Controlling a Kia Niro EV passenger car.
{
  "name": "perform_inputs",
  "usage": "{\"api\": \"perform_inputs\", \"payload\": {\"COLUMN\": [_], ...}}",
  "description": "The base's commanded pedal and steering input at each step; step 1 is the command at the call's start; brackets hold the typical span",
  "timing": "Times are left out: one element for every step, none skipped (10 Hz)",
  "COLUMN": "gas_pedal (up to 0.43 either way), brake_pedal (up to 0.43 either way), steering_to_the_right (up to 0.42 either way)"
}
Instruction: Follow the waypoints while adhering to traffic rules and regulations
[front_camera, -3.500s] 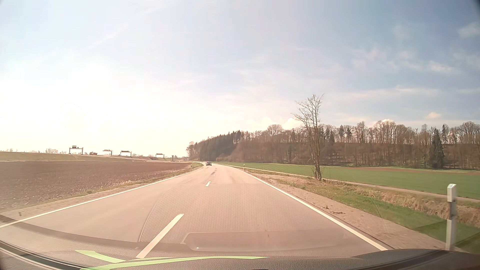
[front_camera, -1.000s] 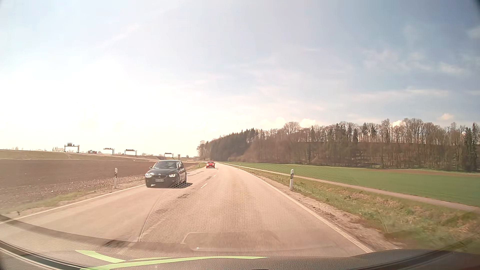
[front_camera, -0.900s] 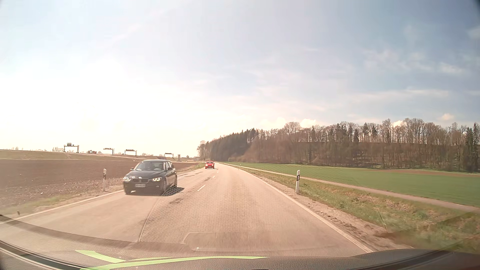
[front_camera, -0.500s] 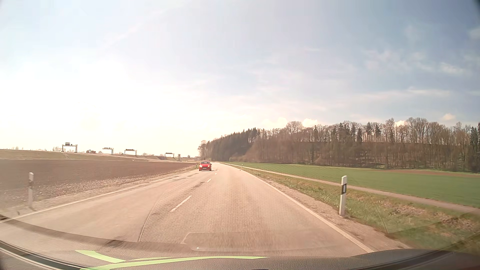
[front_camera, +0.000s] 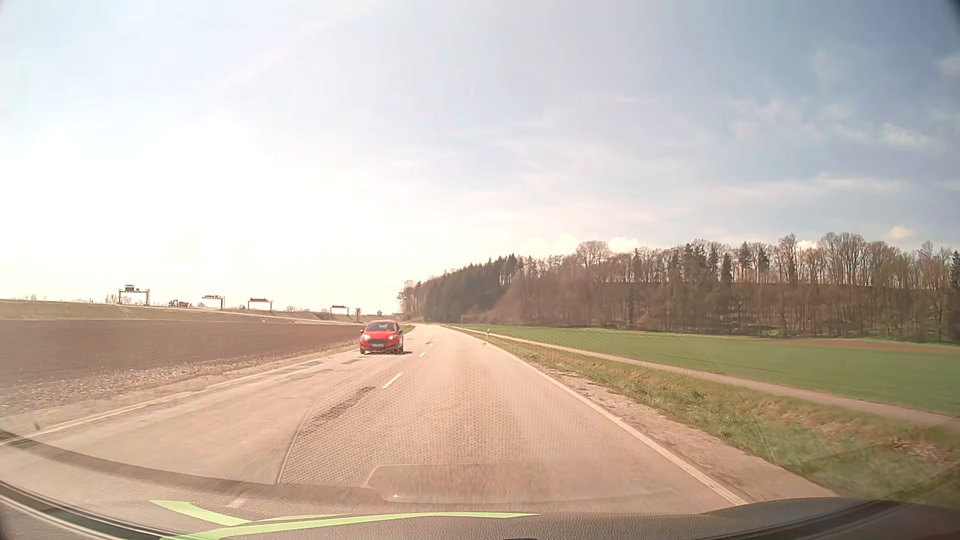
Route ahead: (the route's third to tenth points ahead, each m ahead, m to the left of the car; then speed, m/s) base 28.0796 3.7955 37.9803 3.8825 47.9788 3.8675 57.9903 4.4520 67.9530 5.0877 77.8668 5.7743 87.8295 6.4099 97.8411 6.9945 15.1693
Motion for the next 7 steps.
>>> {"api": "perform_inputs", "payload": {"gas_pedal": [0.087, 0.087, 0.087, 0.087, 0.087, 0.087, 0.087], "brake_pedal": [0.000, 0.000, 0.000, 0.000, 0.000, 0.000, 0.000], "steering_to_the_right": [-0.002, -0.003, -0.003, -0.002, -0.003, -0.003, -0.004]}}
